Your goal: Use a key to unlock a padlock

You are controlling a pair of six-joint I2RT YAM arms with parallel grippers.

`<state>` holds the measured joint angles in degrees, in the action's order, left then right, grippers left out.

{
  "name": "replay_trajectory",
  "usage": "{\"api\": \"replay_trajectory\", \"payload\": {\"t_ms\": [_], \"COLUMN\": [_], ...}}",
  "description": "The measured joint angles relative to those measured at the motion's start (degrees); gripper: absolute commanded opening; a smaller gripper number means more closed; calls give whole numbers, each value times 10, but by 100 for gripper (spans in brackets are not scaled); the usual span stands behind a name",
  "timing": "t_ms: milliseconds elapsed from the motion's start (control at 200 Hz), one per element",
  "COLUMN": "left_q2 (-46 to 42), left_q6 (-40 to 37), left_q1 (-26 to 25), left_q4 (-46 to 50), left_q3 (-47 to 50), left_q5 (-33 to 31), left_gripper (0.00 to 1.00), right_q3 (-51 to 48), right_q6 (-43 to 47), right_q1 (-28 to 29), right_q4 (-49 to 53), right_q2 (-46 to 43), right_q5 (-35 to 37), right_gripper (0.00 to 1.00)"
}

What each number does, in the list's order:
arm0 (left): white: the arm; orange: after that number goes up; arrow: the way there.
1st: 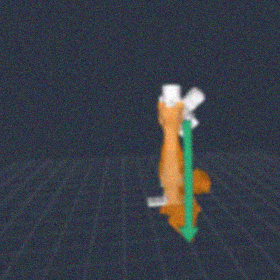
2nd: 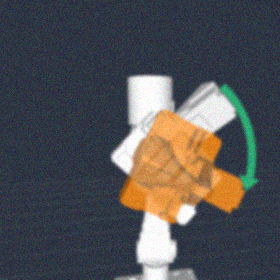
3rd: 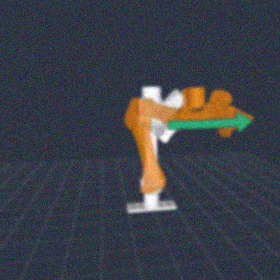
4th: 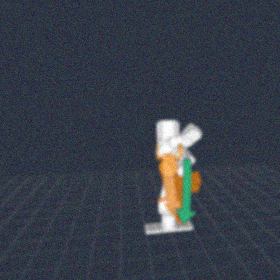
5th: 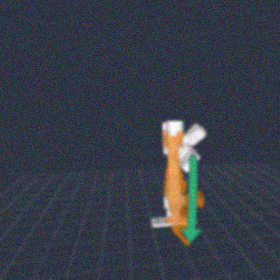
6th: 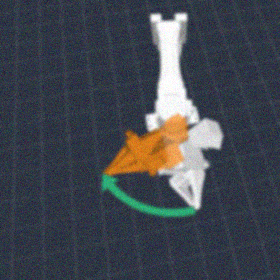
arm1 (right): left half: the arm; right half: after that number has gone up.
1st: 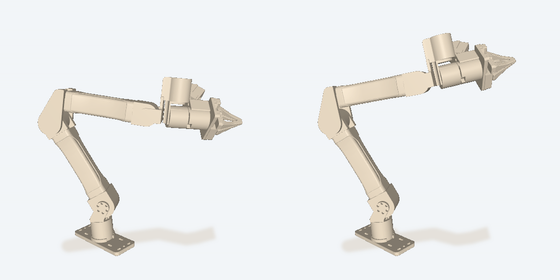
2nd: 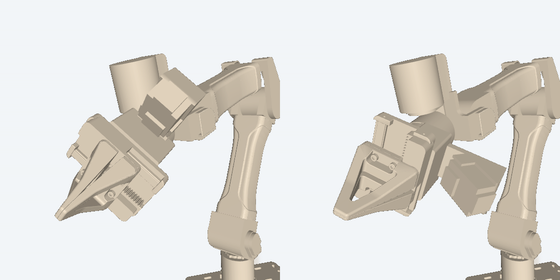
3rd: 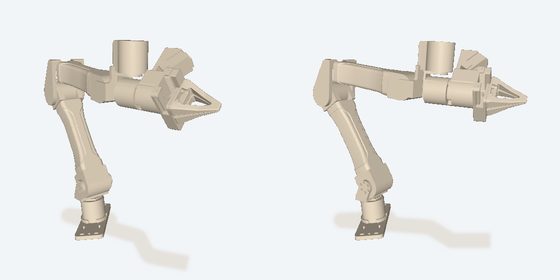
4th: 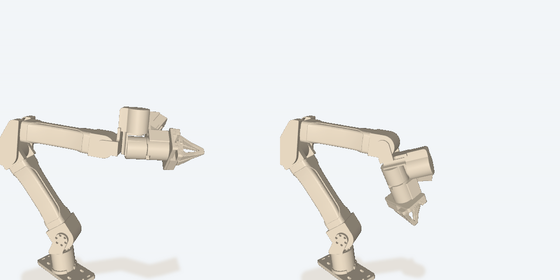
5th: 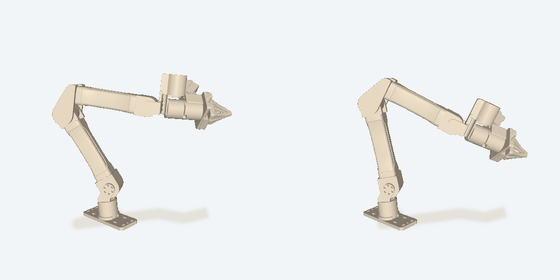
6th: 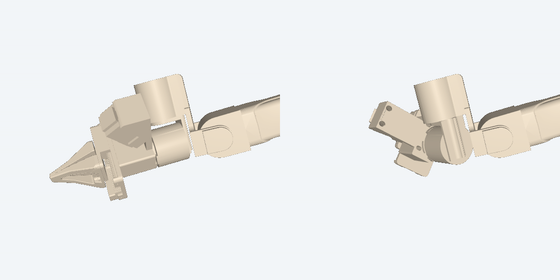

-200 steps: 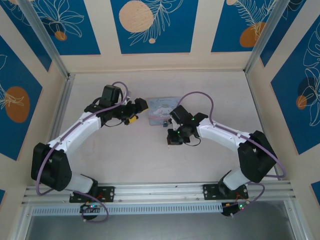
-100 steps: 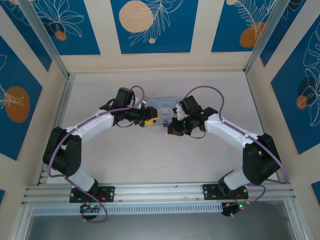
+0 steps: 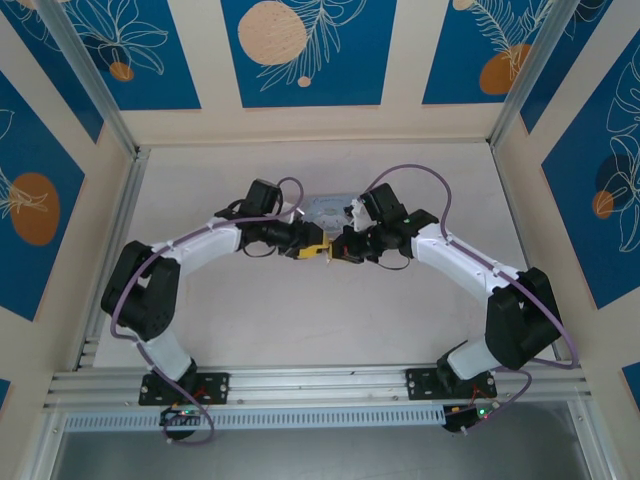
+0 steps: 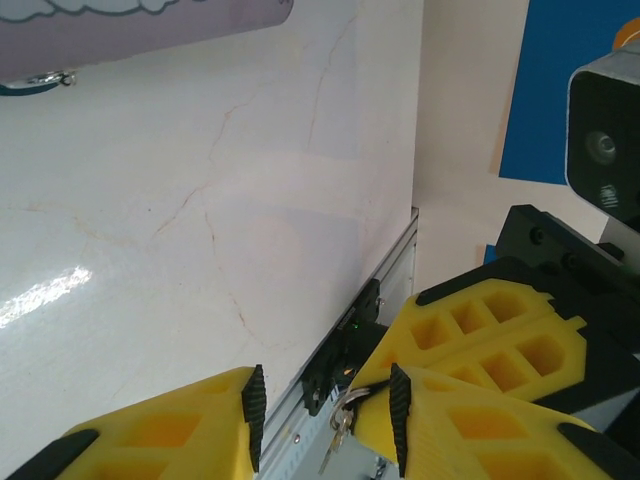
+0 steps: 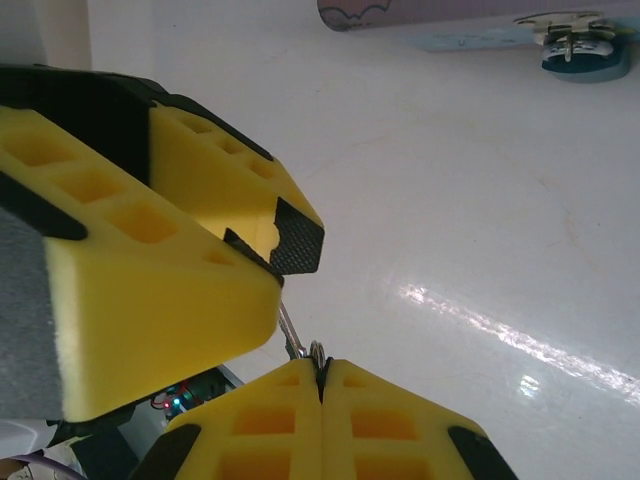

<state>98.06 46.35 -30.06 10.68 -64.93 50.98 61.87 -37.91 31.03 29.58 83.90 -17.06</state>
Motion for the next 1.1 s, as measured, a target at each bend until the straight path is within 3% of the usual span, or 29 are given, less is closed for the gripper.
{"api": "replay_trajectory", "payload": {"t_ms": [345,915,1100], "left_q2": [10,11,10], "left_q6": [-3,-5,-5], "left_q1": [-6,-10,-10], "left_q4": [0,0,-1], "left_q3": [-13,-13,-9], "left_q5": [0,0,0], "left_gripper": [26,17,8], "right_q3": [4,2,-4], "right_q6": [0,-4,-9], "right_q1": [0,0,0], "right_q4": [-2,-3,-5], "right_q2": [0,0,0], "right_q5": [-5,-5,-3], "right_gripper": [0,0,0]}}
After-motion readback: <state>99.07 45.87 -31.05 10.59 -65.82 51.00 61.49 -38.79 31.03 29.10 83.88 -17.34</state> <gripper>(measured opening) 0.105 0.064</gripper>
